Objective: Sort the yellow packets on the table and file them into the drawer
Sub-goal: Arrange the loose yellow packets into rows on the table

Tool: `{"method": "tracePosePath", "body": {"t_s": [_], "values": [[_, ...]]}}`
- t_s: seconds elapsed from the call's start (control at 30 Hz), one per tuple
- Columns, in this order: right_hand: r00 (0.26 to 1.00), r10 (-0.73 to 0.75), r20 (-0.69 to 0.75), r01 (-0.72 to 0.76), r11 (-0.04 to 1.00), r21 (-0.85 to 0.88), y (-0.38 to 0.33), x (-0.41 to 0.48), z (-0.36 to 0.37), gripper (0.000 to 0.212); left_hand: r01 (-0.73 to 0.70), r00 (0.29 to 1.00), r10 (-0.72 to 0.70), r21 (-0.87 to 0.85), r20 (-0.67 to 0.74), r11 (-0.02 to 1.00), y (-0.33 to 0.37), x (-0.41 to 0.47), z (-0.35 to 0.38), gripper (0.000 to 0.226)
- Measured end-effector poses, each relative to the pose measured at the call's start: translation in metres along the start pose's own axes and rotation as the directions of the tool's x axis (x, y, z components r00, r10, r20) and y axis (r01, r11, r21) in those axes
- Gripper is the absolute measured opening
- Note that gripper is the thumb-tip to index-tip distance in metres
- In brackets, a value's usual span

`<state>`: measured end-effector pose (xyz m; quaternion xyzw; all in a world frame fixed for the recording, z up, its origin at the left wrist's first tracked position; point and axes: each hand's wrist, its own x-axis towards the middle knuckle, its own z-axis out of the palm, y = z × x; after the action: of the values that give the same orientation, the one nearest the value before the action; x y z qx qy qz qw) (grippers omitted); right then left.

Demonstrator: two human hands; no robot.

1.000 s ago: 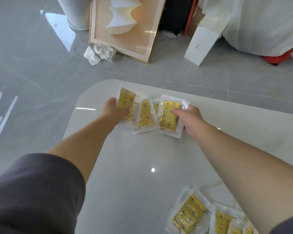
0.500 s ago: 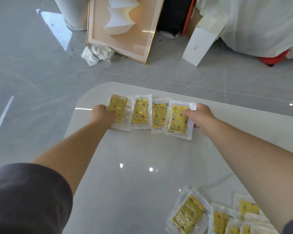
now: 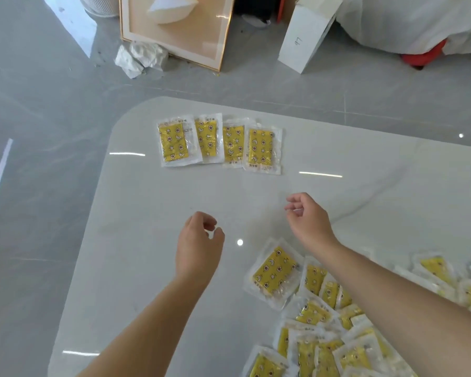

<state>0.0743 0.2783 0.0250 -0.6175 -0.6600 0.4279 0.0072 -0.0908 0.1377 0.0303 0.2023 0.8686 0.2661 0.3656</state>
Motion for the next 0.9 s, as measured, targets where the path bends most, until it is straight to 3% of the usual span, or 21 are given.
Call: {"method": "tracePosePath", "body": {"t_s": [0.1, 0.2, 0.3, 0.4, 0.7, 0.9], "values": [[0.998, 0.002, 0.059, -0.001, 1.0, -0.02, 0.031, -0.038, -0.004, 0.024, -0.039, 0.991, 0.027, 0.086, 0.135, 0.996, -0.014, -0.046, 0.036, 0.018], [0.995, -0.001, 0.095, 0.008, 0.998, -0.069, 0.059, -0.063, -0.011, 0.021, -0.048, 0.98, -0.001, 0.242, 0.198, 0.969, -0.016, -0.067, 0.067, 0.049], [0.996, -0.019, 0.091, 0.028, 0.995, -0.097, 0.078, -0.074, -0.016, 0.021, -0.066, 0.991, 0.01, 0.419, 0.134, 0.905, -0.007, -0.072, 0.09, 0.069], [0.995, -0.032, 0.09, 0.042, 0.992, -0.118, 0.095, -0.085, -0.019, 0.021, -0.047, 0.998, 0.012, 0.539, 0.067, 0.841, 0.001, -0.076, 0.112, 0.071], [0.974, -0.089, 0.207, 0.114, 0.987, -0.114, 0.127, -0.118, -0.019, 0.027, 0.155, 0.979, -0.198, 0.43, 0.057, 0.889, 0.004, -0.078, 0.128, 0.039], [0.902, -0.377, 0.211, 0.43, 0.829, -0.358, 0.131, -0.144, -0.02, 0.029, 0.295, 0.949, -0.307, 0.148, 0.068, 0.944, -0.013, -0.083, 0.098, 0.027]]}}
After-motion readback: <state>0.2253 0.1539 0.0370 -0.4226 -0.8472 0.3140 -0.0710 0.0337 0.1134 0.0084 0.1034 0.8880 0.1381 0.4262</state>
